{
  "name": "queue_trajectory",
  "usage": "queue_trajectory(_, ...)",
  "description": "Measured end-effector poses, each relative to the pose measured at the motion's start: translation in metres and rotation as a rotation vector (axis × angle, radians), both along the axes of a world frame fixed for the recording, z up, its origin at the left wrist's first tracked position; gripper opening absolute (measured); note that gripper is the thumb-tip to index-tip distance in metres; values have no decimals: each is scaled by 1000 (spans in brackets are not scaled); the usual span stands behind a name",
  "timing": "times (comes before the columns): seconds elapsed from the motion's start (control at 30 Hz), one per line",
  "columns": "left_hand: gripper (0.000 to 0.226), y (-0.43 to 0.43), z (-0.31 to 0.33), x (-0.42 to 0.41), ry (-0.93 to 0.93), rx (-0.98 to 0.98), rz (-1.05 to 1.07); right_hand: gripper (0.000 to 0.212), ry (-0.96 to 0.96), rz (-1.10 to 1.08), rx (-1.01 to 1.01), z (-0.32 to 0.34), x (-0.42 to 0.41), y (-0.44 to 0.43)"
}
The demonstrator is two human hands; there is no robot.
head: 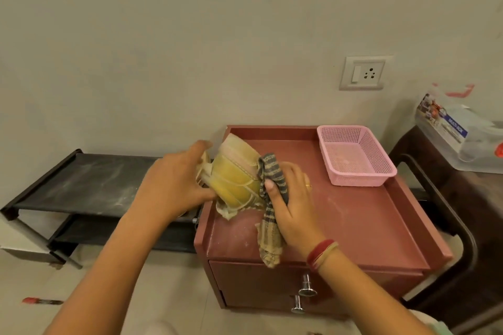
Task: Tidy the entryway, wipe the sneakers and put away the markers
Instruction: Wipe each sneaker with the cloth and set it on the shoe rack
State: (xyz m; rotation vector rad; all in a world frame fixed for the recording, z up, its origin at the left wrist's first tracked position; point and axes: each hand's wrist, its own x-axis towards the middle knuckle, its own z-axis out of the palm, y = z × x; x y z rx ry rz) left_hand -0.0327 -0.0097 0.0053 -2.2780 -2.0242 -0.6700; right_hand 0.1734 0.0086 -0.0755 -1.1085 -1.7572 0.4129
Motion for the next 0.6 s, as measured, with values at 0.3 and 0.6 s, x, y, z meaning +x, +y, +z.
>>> queue_trajectory(0.3,40,6,3,19,-1090,-548,155,61,-399,30,56,-13,-13,-31)
queue_trajectory(0.6,116,9,-22,14,-776,-187,-60,32,485,-180,-278,22,40,8)
